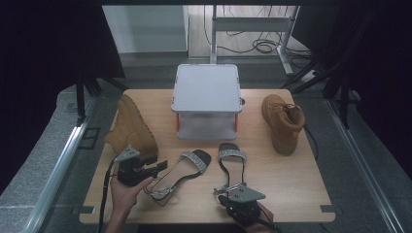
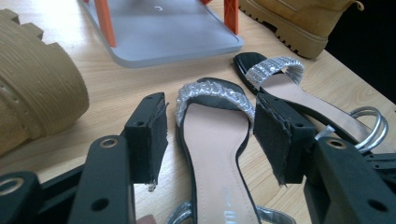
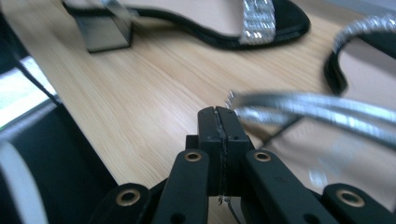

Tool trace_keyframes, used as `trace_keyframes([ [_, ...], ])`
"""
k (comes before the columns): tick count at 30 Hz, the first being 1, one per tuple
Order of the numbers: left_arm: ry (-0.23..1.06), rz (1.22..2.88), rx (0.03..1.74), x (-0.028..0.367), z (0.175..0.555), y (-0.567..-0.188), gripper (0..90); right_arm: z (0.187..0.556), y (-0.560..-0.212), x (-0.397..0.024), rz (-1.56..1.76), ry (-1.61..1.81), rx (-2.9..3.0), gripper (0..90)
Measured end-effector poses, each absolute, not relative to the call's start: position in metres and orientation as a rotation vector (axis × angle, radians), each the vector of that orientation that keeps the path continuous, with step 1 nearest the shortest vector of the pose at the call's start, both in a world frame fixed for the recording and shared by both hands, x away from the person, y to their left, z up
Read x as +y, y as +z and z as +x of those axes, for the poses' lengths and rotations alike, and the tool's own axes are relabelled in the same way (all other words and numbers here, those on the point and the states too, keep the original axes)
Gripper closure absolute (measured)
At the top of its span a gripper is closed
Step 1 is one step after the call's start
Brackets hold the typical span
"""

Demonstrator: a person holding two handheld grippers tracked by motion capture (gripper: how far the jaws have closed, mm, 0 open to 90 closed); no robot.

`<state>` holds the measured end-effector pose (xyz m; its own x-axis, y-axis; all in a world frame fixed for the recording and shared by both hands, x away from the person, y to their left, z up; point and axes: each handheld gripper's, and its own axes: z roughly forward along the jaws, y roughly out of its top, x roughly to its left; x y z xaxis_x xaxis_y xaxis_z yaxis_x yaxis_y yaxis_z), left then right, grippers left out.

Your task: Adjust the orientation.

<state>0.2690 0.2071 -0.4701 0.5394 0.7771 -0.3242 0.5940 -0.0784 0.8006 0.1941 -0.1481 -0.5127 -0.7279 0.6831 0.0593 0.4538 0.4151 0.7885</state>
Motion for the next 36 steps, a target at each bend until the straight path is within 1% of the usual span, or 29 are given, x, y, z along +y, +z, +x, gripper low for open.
trace_keyframes([
  [17, 0.237, 1.754, 1.163, 0.215, 0.269, -0.469, 44.6, 0.187, -0.513, -0.172, 1.022, 1.185, 2.352, 89.4],
  [23, 0.240, 1.750, 1.164, 0.216, 0.268, -0.468, 44.6, 0.193, -0.514, -0.183, 1.047, 1.140, 2.332, 89.4],
  [30, 0.236, 1.757, 1.167, 0.216, 0.268, -0.470, 44.6, 0.203, -0.515, -0.208, 1.125, 1.117, 2.284, 89.4],
  [36, 0.234, 1.763, 1.165, 0.215, 0.268, -0.470, 44.6, 0.205, -0.515, -0.212, 1.126, 1.113, 2.284, 89.4],
])
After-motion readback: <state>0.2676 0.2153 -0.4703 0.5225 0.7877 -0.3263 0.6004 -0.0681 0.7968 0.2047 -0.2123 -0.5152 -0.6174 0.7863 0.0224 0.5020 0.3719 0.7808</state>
